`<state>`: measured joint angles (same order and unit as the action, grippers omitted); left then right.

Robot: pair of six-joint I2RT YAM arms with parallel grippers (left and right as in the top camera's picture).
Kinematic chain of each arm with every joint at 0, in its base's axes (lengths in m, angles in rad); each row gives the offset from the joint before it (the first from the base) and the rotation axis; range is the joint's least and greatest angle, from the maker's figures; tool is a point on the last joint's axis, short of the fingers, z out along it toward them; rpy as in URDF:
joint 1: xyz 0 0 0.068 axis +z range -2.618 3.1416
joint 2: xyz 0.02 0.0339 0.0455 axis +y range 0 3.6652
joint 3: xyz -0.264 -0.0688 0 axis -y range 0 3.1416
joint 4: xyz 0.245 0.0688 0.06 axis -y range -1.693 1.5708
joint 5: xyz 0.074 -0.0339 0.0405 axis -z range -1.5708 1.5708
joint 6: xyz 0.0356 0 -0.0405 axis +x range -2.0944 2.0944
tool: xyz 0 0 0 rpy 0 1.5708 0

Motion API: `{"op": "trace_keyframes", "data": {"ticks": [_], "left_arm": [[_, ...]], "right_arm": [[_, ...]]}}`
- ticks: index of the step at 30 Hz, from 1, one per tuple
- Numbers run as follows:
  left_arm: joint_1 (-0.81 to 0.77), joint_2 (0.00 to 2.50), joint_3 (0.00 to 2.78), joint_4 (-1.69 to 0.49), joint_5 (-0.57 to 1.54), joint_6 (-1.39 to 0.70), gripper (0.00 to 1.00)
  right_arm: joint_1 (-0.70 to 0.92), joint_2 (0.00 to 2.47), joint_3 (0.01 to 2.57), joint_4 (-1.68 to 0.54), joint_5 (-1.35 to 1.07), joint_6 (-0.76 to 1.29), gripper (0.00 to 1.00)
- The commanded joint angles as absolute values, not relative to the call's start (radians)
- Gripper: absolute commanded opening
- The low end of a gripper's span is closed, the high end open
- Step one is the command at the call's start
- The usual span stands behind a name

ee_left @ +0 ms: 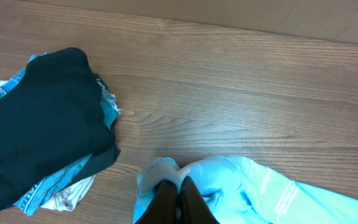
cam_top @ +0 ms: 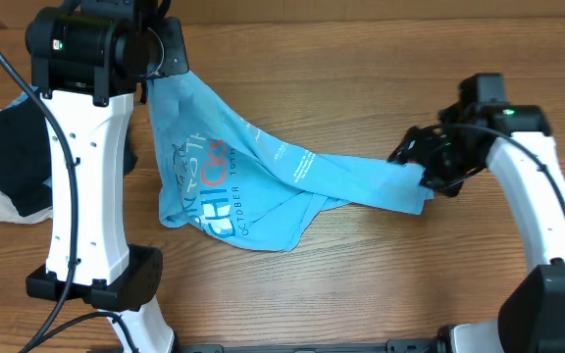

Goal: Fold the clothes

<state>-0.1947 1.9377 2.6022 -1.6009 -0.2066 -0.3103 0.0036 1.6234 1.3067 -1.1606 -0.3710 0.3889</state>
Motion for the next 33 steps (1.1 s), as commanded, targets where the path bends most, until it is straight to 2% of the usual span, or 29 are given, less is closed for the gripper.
{"op": "trace_keyframes", "data": {"ticks": [1,3,5,7,11,13,16,21,28,33], "left_arm": [[-0.197,1.913,2.621,-1.600,-0.192,-0.291,0.04],[-0.197,1.913,2.621,-1.604,-0.189,-0.291,0.04],[-0.197,1.913,2.621,-1.604,-0.182,-0.291,0.04],[-0.197,1.904,2.621,-1.603,-0.179,-0.292,0.04],[-0.204,1.829,2.621,-1.568,-0.162,-0.292,0.04],[-0.206,1.790,2.621,-1.549,-0.141,-0.292,0.04],[-0.214,1.729,2.621,-1.528,-0.125,-0.292,0.04],[-0.217,1.657,2.621,-1.506,-0.126,-0.292,0.04],[-0.217,1.611,2.621,-1.505,-0.127,-0.291,0.04],[-0.217,1.606,2.621,-1.506,-0.121,-0.291,0.04]], "right_arm": [[0.112,1.641,1.197,-1.039,-0.509,0.397,0.79],[0.171,1.642,1.135,-0.867,-0.621,0.405,0.79],[0.228,1.642,1.080,-0.672,-0.677,0.524,0.79],[0.279,1.642,1.042,-0.514,-0.677,0.612,0.79],[0.426,1.652,1.015,-0.257,-0.630,0.623,0.80],[0.472,1.652,1.015,-0.236,-0.609,0.654,0.79],[0.530,1.652,1.015,-0.257,-0.506,0.807,0.79],[0.580,1.652,1.015,-0.247,-0.473,0.700,0.79],[0.561,1.652,1.015,-0.305,-0.258,0.703,0.82],[0.553,1.652,1.015,-0.311,-0.255,0.702,0.82]]}}
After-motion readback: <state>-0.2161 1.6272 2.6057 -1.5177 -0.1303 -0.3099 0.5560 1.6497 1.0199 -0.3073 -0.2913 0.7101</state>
